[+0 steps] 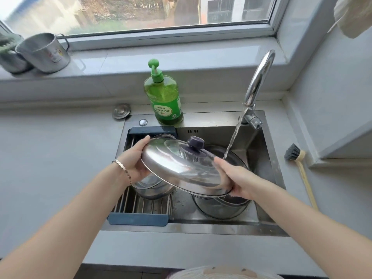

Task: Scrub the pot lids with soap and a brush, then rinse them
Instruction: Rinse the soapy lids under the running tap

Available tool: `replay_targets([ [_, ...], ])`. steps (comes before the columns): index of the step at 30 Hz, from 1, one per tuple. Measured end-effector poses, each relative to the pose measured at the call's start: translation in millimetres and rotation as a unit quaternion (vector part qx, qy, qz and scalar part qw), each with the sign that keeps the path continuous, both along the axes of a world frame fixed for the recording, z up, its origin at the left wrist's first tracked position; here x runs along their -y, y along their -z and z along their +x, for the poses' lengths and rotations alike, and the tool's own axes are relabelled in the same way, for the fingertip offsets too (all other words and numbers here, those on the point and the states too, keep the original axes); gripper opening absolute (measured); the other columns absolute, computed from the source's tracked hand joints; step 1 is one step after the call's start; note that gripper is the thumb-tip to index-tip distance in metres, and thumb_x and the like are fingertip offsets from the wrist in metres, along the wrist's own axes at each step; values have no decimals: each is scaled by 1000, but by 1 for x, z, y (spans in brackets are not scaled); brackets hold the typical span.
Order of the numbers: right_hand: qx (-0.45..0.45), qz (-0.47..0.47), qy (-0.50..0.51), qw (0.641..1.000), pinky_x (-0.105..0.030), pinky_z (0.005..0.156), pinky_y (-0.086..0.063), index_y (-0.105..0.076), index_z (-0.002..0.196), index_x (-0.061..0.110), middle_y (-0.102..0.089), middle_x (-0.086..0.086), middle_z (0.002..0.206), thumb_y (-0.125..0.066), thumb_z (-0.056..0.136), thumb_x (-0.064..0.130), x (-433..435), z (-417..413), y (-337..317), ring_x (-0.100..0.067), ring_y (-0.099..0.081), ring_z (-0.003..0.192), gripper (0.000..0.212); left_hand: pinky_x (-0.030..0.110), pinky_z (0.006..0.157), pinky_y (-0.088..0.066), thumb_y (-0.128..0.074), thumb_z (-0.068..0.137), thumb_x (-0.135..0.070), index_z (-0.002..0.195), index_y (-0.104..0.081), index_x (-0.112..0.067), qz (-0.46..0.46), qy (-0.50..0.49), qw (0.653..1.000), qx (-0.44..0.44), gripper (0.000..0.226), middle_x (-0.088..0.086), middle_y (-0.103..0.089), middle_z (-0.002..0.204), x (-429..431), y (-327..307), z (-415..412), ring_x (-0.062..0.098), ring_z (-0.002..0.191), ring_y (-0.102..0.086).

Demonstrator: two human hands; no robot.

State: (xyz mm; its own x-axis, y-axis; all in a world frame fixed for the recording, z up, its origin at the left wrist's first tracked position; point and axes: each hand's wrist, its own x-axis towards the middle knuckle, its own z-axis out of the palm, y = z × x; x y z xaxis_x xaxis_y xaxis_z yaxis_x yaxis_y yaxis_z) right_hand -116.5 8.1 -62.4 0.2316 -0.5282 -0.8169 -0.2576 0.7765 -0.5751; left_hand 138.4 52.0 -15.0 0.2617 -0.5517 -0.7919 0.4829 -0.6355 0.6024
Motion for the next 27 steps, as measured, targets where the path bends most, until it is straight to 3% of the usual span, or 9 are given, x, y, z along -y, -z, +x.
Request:
replay_targets([
  [3,-76,-138,-11,987,-31,80,-51,-48,127,8,-61,-6,117,-68,67,61,8,18,-12,-19,-60,100,82,30,57,-58,-50,93,-40,99,-63,-7,8,26,999,20,36,7,-70,77,-13,5,13,19,65,-67],
  [6,-136,-306,-52,941,-27,87,-40,-36,136,7,-52,-7,130,-69,77,47,11,50,-27,-21,-51,112,79,32,65,-51,-51,93,-42,117,-58,-3,50,35,997,55,47,11,-66,100,-28,19,25,21,82,-61],
  [8,-144,-344,-83,924,-30,95,-38,-24,144,7,-45,-10,139,-69,78,46,8,78,-28,-25,-45,124,88,36,75,-48,-56,90,-42,118,-55,-3,70,37,994,70,48,15,-63,112,-33,32,32,27,96,-58],
  [10,-152,-357,-110,915,-31,98,-36,-16,147,9,-40,-14,142,-68,78,47,2,106,-24,-28,-41,128,94,35,72,-47,-56,90,-38,103,-56,-6,86,31,994,67,35,12,-68,91,-37,38,35,24,84,-58],
  [12,-156,-352,-130,914,-31,99,-35,-10,149,11,-35,-16,143,-65,81,47,-1,129,-17,-29,-40,128,95,36,72,-46,-55,92,-36,106,-52,-8,99,3,994,54,32,11,-62,98,-38,48,42,23,80,-56],
  [16,-167,-315,-139,924,-31,102,-34,-6,150,12,-29,-20,145,-62,84,47,3,162,-1,-31,-38,130,93,35,93,-43,-54,91,-40,129,-43,-4,130,-19,990,45,54,19,-51,129,-32,75,66,30,120,-50],
  [19,-177,-271,-119,939,-30,102,-33,-7,149,9,-28,-21,146,-59,87,44,7,176,13,-31,-37,131,88,40,105,-39,-56,89,-40,130,-44,-2,129,-9,991,44,57,17,-50,132,-23,93,84,31,123,-48],
  [23,-180,-245,-89,948,-30,103,-31,-8,149,9,-26,-21,148,-57,89,43,15,182,25,-31,-36,132,85,38,105,-37,-65,68,-50,126,-52,-7,153,8,982,114,73,11,-56,130,-9,173,119,26,117,-52],
  [27,-177,-222,-91,955,-32,103,-32,-5,150,11,-18,-21,148,-57,90,40,24,181,33,-33,-38,130,85,39,100,-39,-50,89,-36,133,-43,-5,192,129,935,269,55,18,-49,133,-2,112,73,35,119,-48],
])
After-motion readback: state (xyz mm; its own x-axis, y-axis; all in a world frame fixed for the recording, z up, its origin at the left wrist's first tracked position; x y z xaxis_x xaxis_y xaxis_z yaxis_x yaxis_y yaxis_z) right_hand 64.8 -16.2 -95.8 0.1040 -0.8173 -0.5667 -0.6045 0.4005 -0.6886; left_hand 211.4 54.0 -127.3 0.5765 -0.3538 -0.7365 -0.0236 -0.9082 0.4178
